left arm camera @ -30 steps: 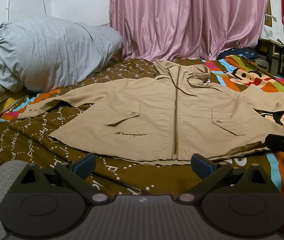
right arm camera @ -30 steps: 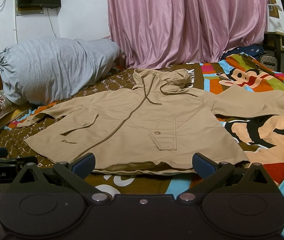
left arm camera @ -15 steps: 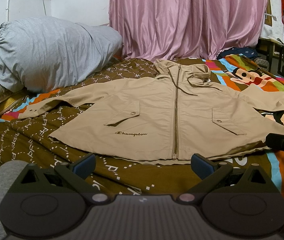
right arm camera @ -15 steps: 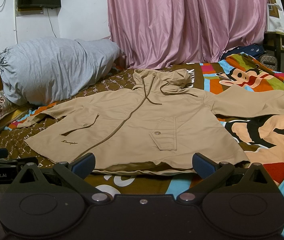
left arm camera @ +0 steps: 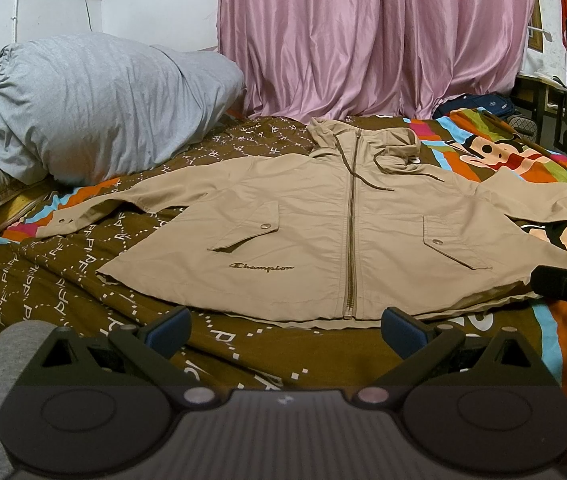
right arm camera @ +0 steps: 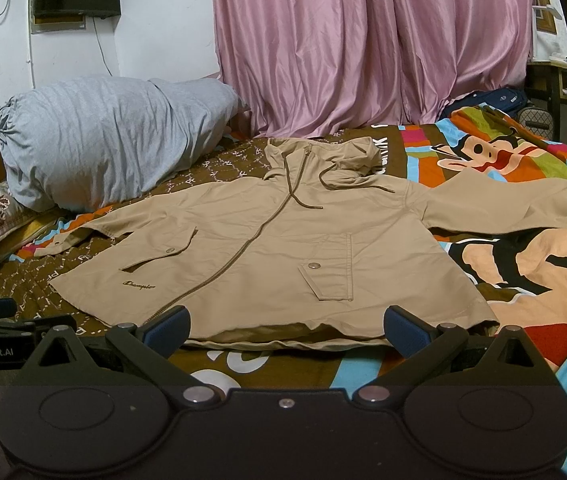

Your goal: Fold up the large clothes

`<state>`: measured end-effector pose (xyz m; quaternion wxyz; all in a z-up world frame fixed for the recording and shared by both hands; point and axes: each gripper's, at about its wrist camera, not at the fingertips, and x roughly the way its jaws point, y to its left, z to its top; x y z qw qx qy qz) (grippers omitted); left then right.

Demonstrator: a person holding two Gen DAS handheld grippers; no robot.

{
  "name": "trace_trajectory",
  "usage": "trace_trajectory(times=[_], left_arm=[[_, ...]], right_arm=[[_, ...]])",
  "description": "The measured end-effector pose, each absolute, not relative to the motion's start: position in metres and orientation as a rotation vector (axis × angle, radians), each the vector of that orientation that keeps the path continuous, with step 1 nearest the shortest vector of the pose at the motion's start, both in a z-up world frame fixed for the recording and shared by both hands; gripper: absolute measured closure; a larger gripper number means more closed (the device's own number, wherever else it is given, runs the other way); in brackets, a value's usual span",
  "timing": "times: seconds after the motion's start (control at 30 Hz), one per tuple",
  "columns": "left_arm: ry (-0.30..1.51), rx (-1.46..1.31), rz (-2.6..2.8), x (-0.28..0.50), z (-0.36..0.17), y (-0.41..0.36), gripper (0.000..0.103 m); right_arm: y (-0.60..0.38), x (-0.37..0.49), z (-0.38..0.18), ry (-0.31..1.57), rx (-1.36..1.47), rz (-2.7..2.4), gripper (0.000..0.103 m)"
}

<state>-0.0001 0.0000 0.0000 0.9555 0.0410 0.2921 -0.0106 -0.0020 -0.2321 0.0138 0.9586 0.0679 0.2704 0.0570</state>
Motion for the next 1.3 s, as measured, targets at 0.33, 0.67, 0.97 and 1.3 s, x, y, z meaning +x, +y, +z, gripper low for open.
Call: trace_trajectory(times=[0.33,0.67,0.97,1.3], left_arm=[[0.593,0.084,-0.022,0.000,0.000,0.000,0.000],[0.613,0.092,-0.013,0.003,-0.008,0.000,0.000],[0.696,0.040,-0.003,0.038,-0.002,0.010,0.000],[0.705,0.006,-0.047,0.125,0.012,-0.014,0.000]], right_arm=[[-0.233,-0.002,0.013,0.548,0.139,0.116,0.000],[-0.236,0.001,0.011,0.561,0.143,0.108,0.000],[-0.265,0.004,0.015,0.570,0.236,-0.010,0.000],[-0.436,0.037,0.047,0.607,0.493,-0.281,0.000]])
